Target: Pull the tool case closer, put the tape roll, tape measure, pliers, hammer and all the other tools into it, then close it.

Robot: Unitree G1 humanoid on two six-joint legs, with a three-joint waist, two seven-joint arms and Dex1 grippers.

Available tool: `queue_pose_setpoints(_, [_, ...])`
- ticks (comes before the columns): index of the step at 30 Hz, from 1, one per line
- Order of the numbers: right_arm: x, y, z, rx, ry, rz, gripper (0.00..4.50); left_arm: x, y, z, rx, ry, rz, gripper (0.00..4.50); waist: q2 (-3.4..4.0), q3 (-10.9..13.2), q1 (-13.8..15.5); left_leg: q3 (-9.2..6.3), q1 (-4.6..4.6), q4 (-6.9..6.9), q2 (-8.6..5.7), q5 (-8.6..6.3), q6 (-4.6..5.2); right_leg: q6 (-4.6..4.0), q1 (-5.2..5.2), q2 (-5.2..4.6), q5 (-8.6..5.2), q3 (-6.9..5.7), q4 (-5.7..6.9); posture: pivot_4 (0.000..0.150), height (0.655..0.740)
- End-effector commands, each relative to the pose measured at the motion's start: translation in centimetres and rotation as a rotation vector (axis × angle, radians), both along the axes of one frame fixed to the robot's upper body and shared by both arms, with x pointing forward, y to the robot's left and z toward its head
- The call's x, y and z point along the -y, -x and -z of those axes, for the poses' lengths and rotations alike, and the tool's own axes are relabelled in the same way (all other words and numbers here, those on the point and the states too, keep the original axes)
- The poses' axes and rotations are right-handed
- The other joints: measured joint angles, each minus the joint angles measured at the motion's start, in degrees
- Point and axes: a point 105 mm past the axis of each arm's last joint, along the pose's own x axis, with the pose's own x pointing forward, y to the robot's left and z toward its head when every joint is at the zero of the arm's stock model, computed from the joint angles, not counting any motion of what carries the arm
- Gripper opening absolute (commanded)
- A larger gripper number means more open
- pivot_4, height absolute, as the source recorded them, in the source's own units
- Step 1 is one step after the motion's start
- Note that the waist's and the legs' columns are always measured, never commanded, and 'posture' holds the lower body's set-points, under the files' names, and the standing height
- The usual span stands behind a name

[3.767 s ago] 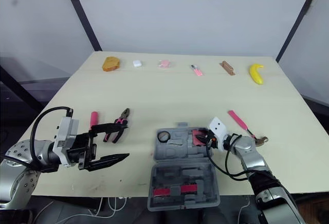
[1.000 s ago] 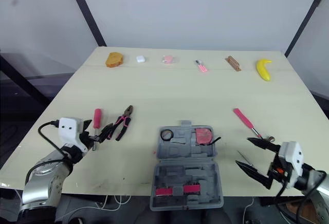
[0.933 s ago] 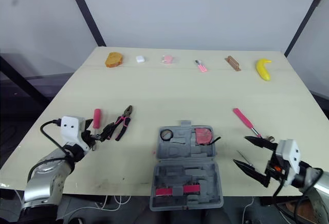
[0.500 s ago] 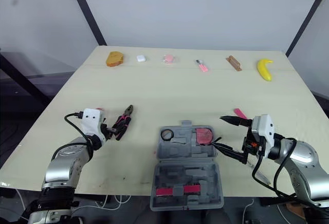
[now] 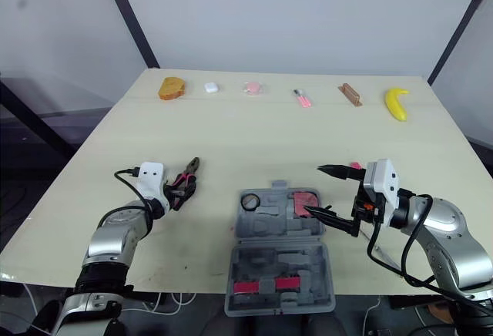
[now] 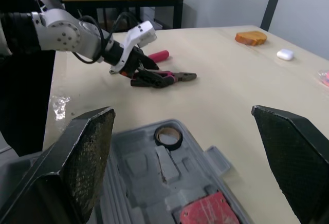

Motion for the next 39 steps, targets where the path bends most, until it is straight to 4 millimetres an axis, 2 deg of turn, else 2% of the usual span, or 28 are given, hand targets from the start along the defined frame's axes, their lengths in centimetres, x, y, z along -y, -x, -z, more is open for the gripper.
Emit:
queue_pose_setpoints(1, [-0.6, 0.6, -1.1, 0.044, 0.0, -0.035, 4.49, 0.5, -0.6, -0.4, 0.021, 0.008, 0.026, 4.5, 0.0, 0.0, 0.05, 0.0, 0.0, 0.0, 0.0, 0.0, 0.0, 0.0, 0.0, 0.0, 0.0, 0.0, 0.0, 0.15, 0.74])
queue_pose_setpoints(3, [-0.6, 0.6, -1.1, 0.044, 0.001, -0.037, 4.49, 0.8, -0.7, -0.2, 0.015, 0.024, 0.039, 4.5, 0.0, 0.0, 0.07, 0.0, 0.0, 0.01, -0.01, 0.0, 0.0, 0.0, 0.0, 0.0, 0.0, 0.0, 0.01, 0.15, 0.74])
queue_pose_setpoints(10, [-0.9, 0.8, -0.8, 0.039, 0.008, -0.044, 4.5, 1.5, -0.7, 0.5, -0.002, 0.036, 0.075, 2.68, 0.01, -0.01, 0.26, 0.0, 0.0, 0.03, -0.01, 0.0, 0.0, 0.0, 0.0, 0.0, 0.0, 0.0, 0.04, 0.15, 0.74])
queue_pose_setpoints(14, [-0.9, 0.9, -0.7, 0.035, 0.009, -0.046, 4.5, 1.3, -0.5, 0.5, -0.009, 0.012, 0.09, 2.67, 0.01, -0.01, 0.31, 0.01, 0.0, 0.03, -0.01, 0.0, 0.0, 0.0, 0.0, -0.01, 0.0, 0.01, 0.03, 0.15, 0.74])
queue_pose_setpoints(17, [-1.0, 1.0, -0.7, 0.028, 0.008, -0.057, 4.5, 1.0, -0.2, -0.4, 0.014, -0.025, 0.124, 2.67, 0.01, -0.01, 0.23, 0.02, 0.0, 0.03, -0.02, 0.0, 0.0, 0.01, 0.0, -0.01, 0.0, 0.01, 0.03, 0.15, 0.74])
queue_pose_setpoints(22, [-1.4, 1.0, -0.7, 0.026, 0.004, -0.08, 4.5, 1.2, 0.4, -3.0, 0.04, -0.092, 0.259, 2.67, 0.0, 0.01, -0.15, 0.0, -0.01, 0.02, 0.01, 0.0, 0.0, 0.0, -0.01, 0.02, 0.0, 0.0, 0.02, 0.15, 0.74])
queue_pose_setpoints(27, [-1.3, 0.4, 0.0, 0.009, 0.041, -0.06, 4.5, 2.5, 1.3, -5.8, 0.043, -0.157, 0.466, 2.67, -0.02, 0.03, -0.18, -0.01, -0.04, 0.03, 0.02, 0.0, 0.0, 0.0, -0.02, 0.02, 0.0, -0.01, 0.02, 0.15, 0.74])
queue_pose_setpoints(31, [-1.4, -0.7, 0.8, -0.003, 0.108, -0.007, 4.5, 4.9, 2.0, -8.3, 0.047, -0.188, 0.683, 2.67, -0.02, 0.04, 0.08, 0.0, -0.06, 0.03, 0.01, 0.0, 0.0, 0.0, -0.02, 0.01, 0.0, -0.03, 0.0, 0.15, 0.74])
queue_pose_setpoints(33, [-1.6, -1.0, 0.9, -0.006, 0.125, 0.001, 4.5, 6.0, 2.4, -8.9, 0.034, -0.188, 0.763, 2.67, -0.01, 0.04, 0.08, 0.07, -0.08, 0.06, -0.02, 0.0, 0.0, 0.0, -0.02, 0.02, 0.0, -0.04, -0.01, 0.15, 0.74])
queue_pose_setpoints(36, [-2.2, -1.8, 1.4, 0.006, 0.205, 0.023, 4.5, 9.4, 2.9, -10.3, 0.025, -0.203, 0.977, 2.67, -0.01, 0.06, 0.04, 0.14, -0.09, 0.06, -0.02, 0.0, 0.0, 0.0, -0.03, 0.07, 0.0, -0.03, -0.01, 0.15, 0.74])
queue_pose_setpoints(39, [-2.6, -2.2, 1.5, 0.019, 0.246, 0.019, 4.5, 11.5, 3.0, -10.6, 0.014, -0.221, 1.114, 2.67, -0.01, 0.06, 0.03, 0.25, -0.13, 0.09, -0.03, 0.01, 0.0, 0.0, -0.03, 0.13, 0.0, -0.06, -0.01, 0.15, 0.74])
